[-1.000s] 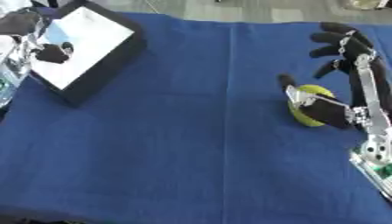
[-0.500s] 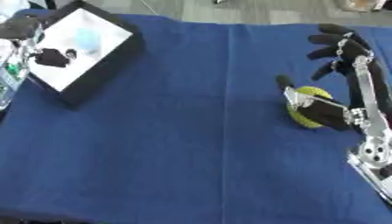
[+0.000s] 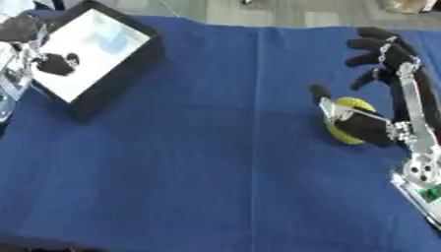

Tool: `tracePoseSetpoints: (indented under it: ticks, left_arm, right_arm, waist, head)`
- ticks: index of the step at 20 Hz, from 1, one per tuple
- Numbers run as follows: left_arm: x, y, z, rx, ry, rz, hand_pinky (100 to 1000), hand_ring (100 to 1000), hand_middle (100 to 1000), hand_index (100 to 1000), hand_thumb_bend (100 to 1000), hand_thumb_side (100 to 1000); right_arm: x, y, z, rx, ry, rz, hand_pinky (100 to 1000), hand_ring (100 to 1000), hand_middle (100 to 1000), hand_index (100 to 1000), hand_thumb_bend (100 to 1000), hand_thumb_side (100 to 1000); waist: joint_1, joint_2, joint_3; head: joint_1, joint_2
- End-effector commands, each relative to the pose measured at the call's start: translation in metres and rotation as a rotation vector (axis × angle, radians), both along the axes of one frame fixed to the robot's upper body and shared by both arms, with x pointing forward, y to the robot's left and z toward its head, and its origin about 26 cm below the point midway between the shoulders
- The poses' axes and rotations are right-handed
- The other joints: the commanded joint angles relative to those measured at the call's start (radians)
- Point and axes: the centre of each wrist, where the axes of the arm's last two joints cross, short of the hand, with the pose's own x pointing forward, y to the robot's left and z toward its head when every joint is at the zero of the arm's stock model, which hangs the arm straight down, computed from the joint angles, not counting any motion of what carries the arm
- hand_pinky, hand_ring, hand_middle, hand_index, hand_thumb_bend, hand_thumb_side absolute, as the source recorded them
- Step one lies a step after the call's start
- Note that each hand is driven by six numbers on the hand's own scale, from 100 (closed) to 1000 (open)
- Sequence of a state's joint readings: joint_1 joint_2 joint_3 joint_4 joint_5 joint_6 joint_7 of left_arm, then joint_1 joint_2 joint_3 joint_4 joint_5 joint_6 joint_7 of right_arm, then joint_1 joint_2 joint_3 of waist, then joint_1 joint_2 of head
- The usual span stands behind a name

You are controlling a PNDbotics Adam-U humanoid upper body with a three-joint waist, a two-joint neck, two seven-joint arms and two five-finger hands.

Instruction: Pick up the objects with one hand, pass them to the other hand, and then place them into the box on the other side of the table.

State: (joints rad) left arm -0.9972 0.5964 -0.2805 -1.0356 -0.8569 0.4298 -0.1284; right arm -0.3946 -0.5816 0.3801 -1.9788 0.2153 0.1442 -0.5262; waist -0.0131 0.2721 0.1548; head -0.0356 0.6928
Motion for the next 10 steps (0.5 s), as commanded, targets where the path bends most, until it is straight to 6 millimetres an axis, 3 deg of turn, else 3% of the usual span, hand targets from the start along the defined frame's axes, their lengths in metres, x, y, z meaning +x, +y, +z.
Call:
tracePoseSetpoints:
  ticks: [1, 10]
  left_arm:
    - [-0.01, 0.0, 0.028, -0.059, -0.143, -0.038, 851, 739, 691, 803, 100, 245]
    - [-0.045, -0.012, 0.052, -0.329, -0.308, -0.199, 833, 690, 629, 760, 100, 318]
  right_arm:
    - [-0.002, -0.008, 0.011, -0.007, -0.039, -0.018, 444, 658, 838, 749, 464, 100]
    - [0.002, -0.031, 0.027, -0.019, -0.048, -0.116, 453, 675, 847, 736, 485, 118]
  waist:
    - [0.003, -0.032, 0.002]
    - [0.002, -0.057, -0.005]
  head:
    - [-0.025, 0.015]
    - [-0.08, 0.035]
